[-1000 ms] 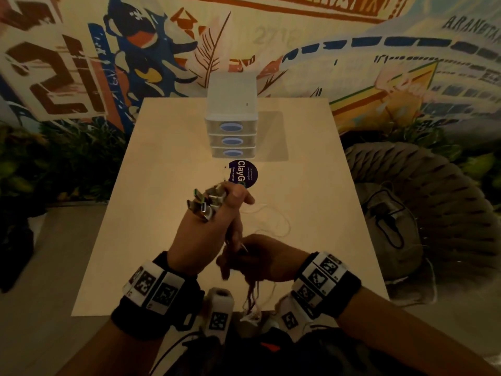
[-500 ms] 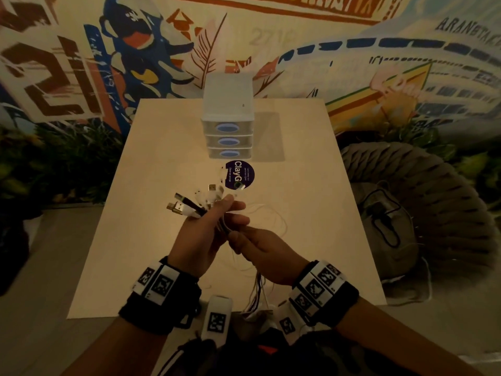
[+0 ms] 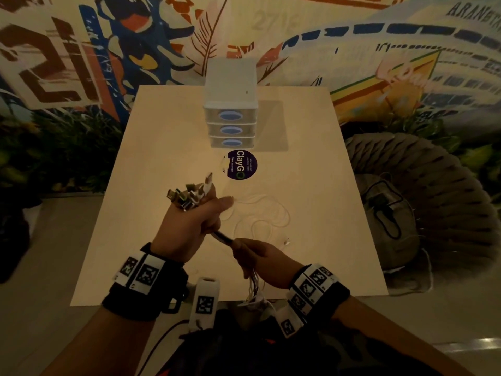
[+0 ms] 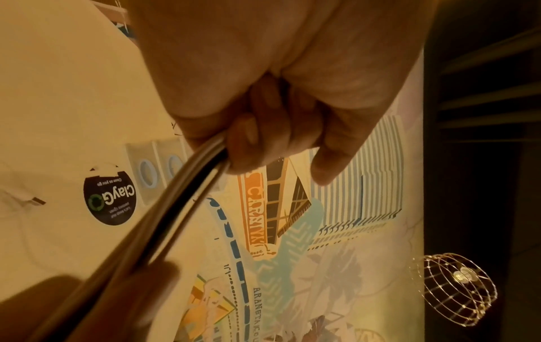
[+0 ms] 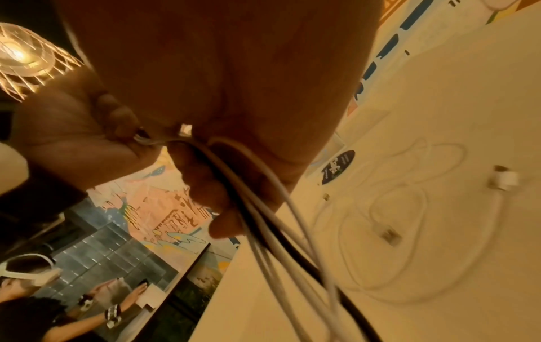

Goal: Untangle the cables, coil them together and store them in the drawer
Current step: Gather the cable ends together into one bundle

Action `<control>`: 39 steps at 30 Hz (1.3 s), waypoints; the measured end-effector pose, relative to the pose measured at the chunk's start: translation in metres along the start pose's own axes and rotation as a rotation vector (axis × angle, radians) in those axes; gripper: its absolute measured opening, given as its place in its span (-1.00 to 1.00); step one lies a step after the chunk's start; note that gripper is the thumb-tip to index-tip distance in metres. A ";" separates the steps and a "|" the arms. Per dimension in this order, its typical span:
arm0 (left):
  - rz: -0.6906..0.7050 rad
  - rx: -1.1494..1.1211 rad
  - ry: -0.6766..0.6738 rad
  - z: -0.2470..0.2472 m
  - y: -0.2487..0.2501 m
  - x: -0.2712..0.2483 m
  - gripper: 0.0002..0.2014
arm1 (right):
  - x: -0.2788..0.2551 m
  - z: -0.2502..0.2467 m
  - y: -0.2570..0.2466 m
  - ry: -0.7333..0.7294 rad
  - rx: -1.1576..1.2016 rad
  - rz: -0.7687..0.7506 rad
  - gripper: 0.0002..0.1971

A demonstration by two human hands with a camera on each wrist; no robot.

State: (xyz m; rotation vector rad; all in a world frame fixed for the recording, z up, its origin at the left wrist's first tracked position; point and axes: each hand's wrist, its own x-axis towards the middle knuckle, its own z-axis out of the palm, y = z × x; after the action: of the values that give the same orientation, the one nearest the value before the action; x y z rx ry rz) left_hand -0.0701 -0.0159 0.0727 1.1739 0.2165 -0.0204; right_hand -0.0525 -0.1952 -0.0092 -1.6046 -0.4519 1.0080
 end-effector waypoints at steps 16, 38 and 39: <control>-0.239 -0.174 0.175 -0.065 -0.016 0.000 -0.52 | 0.113 -0.070 0.012 0.293 -0.595 0.160 -0.76; -0.328 -0.103 0.243 -0.120 -0.034 0.027 -0.46 | 0.179 -0.076 -0.013 0.412 -0.906 0.068 -0.86; -0.321 -0.083 0.251 -0.120 -0.034 0.029 -0.45 | 0.174 -0.078 -0.018 0.439 -0.876 0.041 -0.85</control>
State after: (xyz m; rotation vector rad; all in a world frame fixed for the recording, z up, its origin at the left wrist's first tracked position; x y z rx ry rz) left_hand -0.0648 0.0835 -0.0075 1.0474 0.6208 -0.1447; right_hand 0.1110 -0.1077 -0.0559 -2.5472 -0.5949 0.4492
